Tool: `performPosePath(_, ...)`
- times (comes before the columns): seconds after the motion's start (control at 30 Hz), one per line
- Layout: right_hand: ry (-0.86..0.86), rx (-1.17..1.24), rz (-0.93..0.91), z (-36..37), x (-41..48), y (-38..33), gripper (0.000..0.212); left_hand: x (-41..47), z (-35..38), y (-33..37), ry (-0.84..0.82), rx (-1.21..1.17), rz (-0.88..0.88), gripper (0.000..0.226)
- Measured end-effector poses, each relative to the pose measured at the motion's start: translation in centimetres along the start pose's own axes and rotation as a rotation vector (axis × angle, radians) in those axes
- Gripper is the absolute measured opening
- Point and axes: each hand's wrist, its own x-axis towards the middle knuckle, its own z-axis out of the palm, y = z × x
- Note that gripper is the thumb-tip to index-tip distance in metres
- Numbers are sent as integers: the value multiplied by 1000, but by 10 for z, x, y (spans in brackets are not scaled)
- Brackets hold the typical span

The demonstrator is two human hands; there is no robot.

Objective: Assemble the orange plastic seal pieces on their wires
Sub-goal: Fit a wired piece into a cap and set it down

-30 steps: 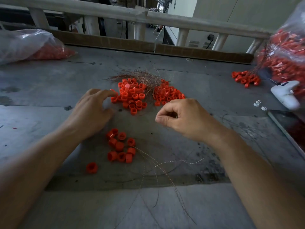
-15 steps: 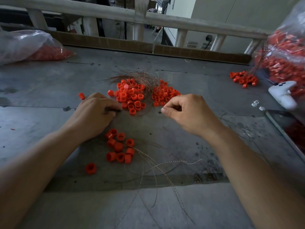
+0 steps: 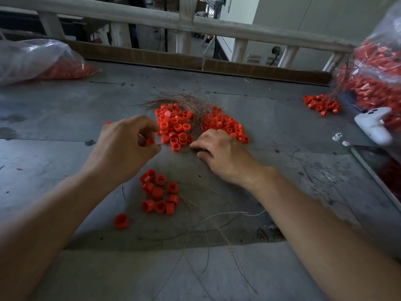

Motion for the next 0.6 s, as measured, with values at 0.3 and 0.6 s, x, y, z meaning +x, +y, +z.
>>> performPosePath(0.3, -47, 14, 55, -6, 3, 0, 13, -5, 0, 8, -48, -16, 27, 20)
performPosePath(0.6, -22, -27, -10, -1, -1, 5, 13, -10, 2, 10, -67, -25, 49, 18)
